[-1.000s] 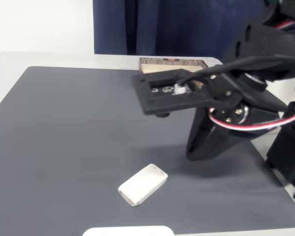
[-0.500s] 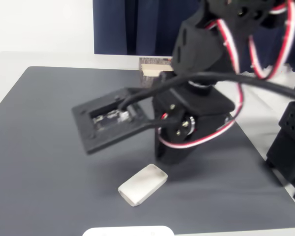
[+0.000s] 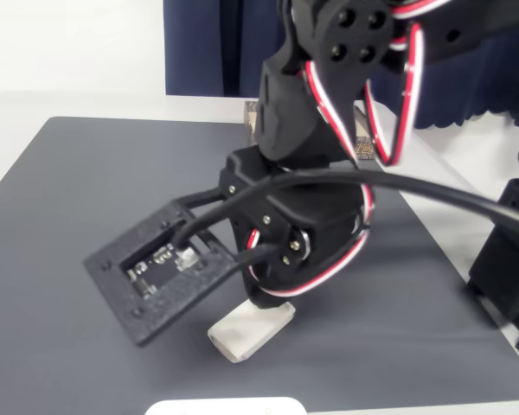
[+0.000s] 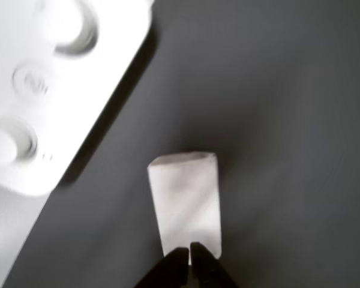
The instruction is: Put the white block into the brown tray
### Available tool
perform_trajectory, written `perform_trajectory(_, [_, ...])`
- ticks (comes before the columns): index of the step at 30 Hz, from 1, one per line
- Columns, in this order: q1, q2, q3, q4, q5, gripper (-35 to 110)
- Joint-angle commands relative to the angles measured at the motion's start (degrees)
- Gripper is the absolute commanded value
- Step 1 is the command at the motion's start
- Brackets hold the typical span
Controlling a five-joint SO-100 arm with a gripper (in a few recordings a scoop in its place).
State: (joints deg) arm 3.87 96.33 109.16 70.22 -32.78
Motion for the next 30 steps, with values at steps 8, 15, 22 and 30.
perform_trajectory(8, [1.6,1.5,-1.8,0.4,-9.1,0])
perform_trajectory(15, [2.0,1.9,-3.0,1.2,-7.7,17])
perform_trajectory(22, [2.2,1.8,-4.4,2.7,-5.6,30])
perform_trajectory(30, [2.6,1.0,-6.3,2.7,-11.3,31])
